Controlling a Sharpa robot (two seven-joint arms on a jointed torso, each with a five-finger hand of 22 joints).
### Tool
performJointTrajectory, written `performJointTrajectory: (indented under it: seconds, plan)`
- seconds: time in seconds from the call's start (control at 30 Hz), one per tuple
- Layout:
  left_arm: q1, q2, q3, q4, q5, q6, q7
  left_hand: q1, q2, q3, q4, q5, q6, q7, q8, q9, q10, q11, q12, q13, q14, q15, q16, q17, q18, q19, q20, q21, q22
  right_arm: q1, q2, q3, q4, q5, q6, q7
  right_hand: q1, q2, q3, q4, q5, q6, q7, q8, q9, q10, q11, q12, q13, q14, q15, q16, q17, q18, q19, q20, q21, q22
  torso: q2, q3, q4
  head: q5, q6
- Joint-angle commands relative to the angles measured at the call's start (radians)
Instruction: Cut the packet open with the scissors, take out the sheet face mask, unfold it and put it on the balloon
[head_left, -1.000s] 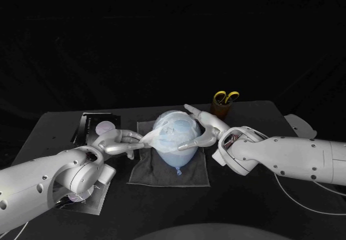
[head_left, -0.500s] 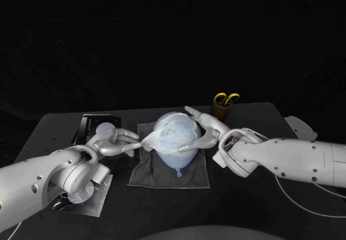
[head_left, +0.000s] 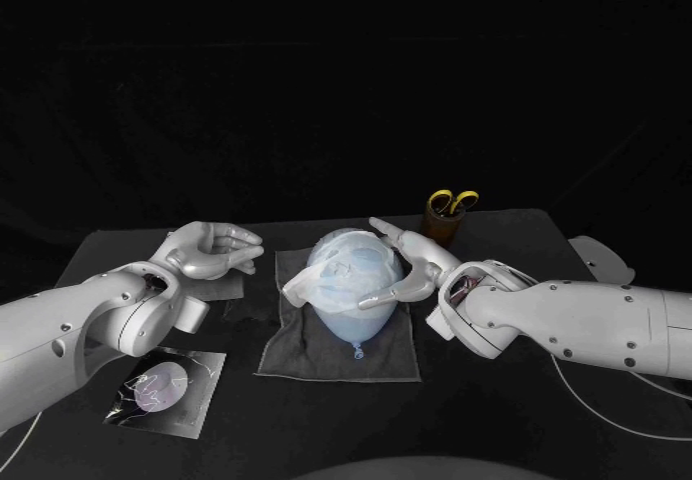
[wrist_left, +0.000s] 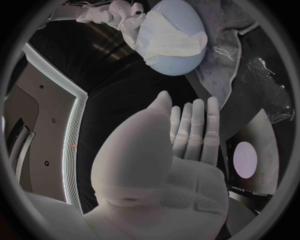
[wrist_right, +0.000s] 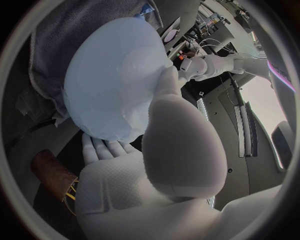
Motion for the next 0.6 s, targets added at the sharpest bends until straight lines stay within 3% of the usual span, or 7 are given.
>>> performJointTrajectory:
  seconds: [0.03, 0.1, 0.13, 0.2, 0.3, 0.6]
  plan:
    - [0.015, 0.025, 0.003, 0.004, -0.062, 0.001, 0.049, 0.009, 0.003, 0.042, 0.004, -0.007, 0.084, -0.012, -0.024, -0.023, 0.095, -0.039, 0.040, 0.011, 0.097, -0.043, 0.084, 0.034, 0.015, 0.068, -0.041, 0.074, 0.041, -0.005, 0.003, -0.004, 0.000, 0.004, 0.048, -0.003, 0.011, 0.002, 0.001, 0.000, 0.004, 0.008, 0.102, 0.006, 0.002, 0.009, 0.001, 0.007, 0.001, 0.007, 0.002, 0.004, 0.000, 0.000, 0.004, 0.000, 0.002, -0.001, 0.000, 0.0000, 0.0008, 0.001, 0.004]
    - [0.021, 0.043, 0.003, 0.005, -0.095, 0.004, 0.043, 0.003, 0.002, 0.055, 0.005, -0.001, 0.112, -0.020, -0.034, -0.031, 0.115, -0.050, 0.047, 0.013, 0.118, -0.054, 0.111, 0.047, 0.014, 0.081, -0.055, 0.101, 0.057, -0.005, 0.004, -0.004, 0.000, 0.005, 0.049, -0.003, 0.011, 0.002, 0.001, 0.000, 0.004, 0.009, 0.101, 0.006, 0.002, 0.010, 0.001, 0.008, 0.001, 0.007, 0.002, 0.004, 0.000, 0.000, 0.004, 0.000, 0.002, -0.001, 0.000, -0.0004, -0.0002, 0.001, 0.007]
    - [0.024, 0.054, 0.004, 0.005, -0.110, 0.003, 0.038, -0.016, -0.011, 0.081, 0.001, -0.005, 0.143, -0.028, -0.070, -0.052, 0.122, -0.058, 0.044, 0.012, 0.138, -0.063, 0.155, 0.070, 0.012, 0.088, -0.076, 0.150, 0.089, -0.005, 0.005, -0.004, -0.001, 0.005, 0.048, -0.003, 0.011, 0.002, 0.001, 0.000, 0.004, 0.011, 0.100, 0.007, 0.003, 0.011, 0.001, 0.009, 0.001, 0.007, 0.002, 0.004, 0.000, 0.000, 0.004, -0.001, 0.002, -0.002, 0.000, -0.0003, -0.0003, 0.000, 0.008]
    - [0.028, 0.075, 0.004, 0.004, -0.138, -0.005, 0.028, -0.060, -0.022, 0.075, 0.007, -0.002, 0.144, -0.027, -0.088, -0.061, 0.130, -0.056, 0.047, 0.014, 0.162, -0.063, 0.185, 0.084, 0.012, 0.094, -0.079, 0.168, 0.101, -0.005, 0.007, -0.004, -0.001, 0.005, 0.048, -0.004, 0.012, 0.002, 0.002, 0.000, 0.004, 0.014, 0.097, 0.008, 0.005, 0.014, 0.001, 0.011, 0.002, 0.008, 0.002, 0.004, 0.000, 0.000, 0.004, -0.001, 0.002, -0.002, 0.000, 0.0001, -0.0006, 0.000, 0.009]
    - [0.032, 0.103, 0.005, 0.000, -0.177, -0.023, 0.015, -0.127, -0.047, 0.049, 0.010, -0.002, 0.142, -0.020, -0.109, -0.070, 0.127, -0.051, 0.049, 0.017, 0.173, -0.060, 0.206, 0.095, 0.011, 0.096, -0.081, 0.180, 0.109, -0.005, 0.008, -0.004, -0.002, 0.005, 0.049, -0.006, 0.012, 0.003, 0.003, 0.000, 0.004, 0.017, 0.094, 0.010, 0.006, 0.014, 0.001, 0.013, 0.002, 0.009, 0.002, 0.004, 0.001, 0.000, 0.006, -0.001, 0.002, 0.000, 0.000, 0.0008, 0.0000, 0.000, 0.011]
    - [0.038, 0.162, 0.006, -0.011, -0.260, -0.063, -0.022, -0.156, -0.073, 0.027, 0.006, -0.002, 0.156, -0.020, -0.131, -0.078, 0.098, -0.045, 0.050, 0.024, 0.124, -0.051, 0.192, 0.095, 0.006, 0.062, -0.073, 0.167, 0.107, -0.005, 0.011, -0.004, -0.003, 0.005, 0.053, -0.014, 0.011, 0.003, 0.003, 0.001, 0.004, 0.029, 0.088, 0.015, 0.012, 0.020, 0.001, 0.020, 0.003, 0.012, 0.002, 0.004, 0.002, 0.000, 0.007, -0.001, 0.002, -0.001, -0.001, 0.0008, 0.0002, 0.002, 0.013]
